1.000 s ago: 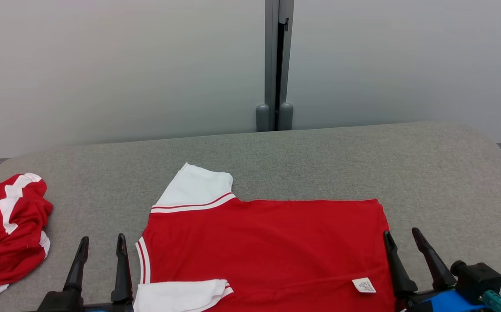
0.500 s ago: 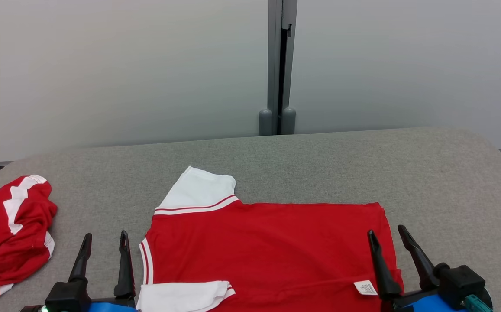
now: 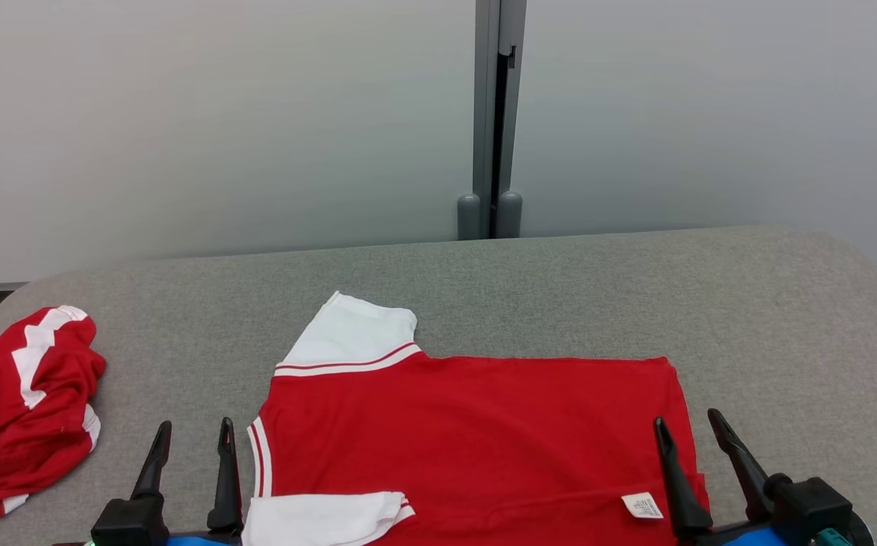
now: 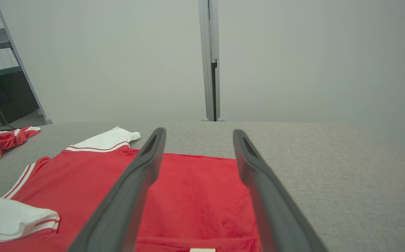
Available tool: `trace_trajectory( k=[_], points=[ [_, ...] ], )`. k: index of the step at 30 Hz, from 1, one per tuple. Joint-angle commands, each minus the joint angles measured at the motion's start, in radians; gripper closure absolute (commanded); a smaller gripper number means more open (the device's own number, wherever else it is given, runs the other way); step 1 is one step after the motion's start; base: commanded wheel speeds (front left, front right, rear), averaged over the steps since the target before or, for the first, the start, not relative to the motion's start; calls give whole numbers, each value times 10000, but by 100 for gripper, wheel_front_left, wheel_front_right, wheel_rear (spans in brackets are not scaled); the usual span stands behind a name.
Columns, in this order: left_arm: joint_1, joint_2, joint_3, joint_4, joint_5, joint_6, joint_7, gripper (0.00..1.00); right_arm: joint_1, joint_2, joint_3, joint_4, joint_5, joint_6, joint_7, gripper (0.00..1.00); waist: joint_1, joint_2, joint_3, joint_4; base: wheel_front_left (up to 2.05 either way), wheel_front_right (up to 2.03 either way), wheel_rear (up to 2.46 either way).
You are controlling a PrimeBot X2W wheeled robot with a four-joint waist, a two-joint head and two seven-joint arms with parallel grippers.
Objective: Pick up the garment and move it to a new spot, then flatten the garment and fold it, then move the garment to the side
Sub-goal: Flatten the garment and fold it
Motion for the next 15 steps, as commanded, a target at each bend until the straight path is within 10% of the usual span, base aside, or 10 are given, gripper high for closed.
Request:
trace_trajectory(
  k=[1,15],
  points=[
    [26,-21,30,10,49,10,-44,0,81,12,-38,83,31,5,-20,0,0,0,0,7,0,0,0],
    [21,-58,121,121,104,-44,-44,0,-46,13,-99,368,-24,5,174,0,0,0,-10,-84,0,0,0]
  ],
)
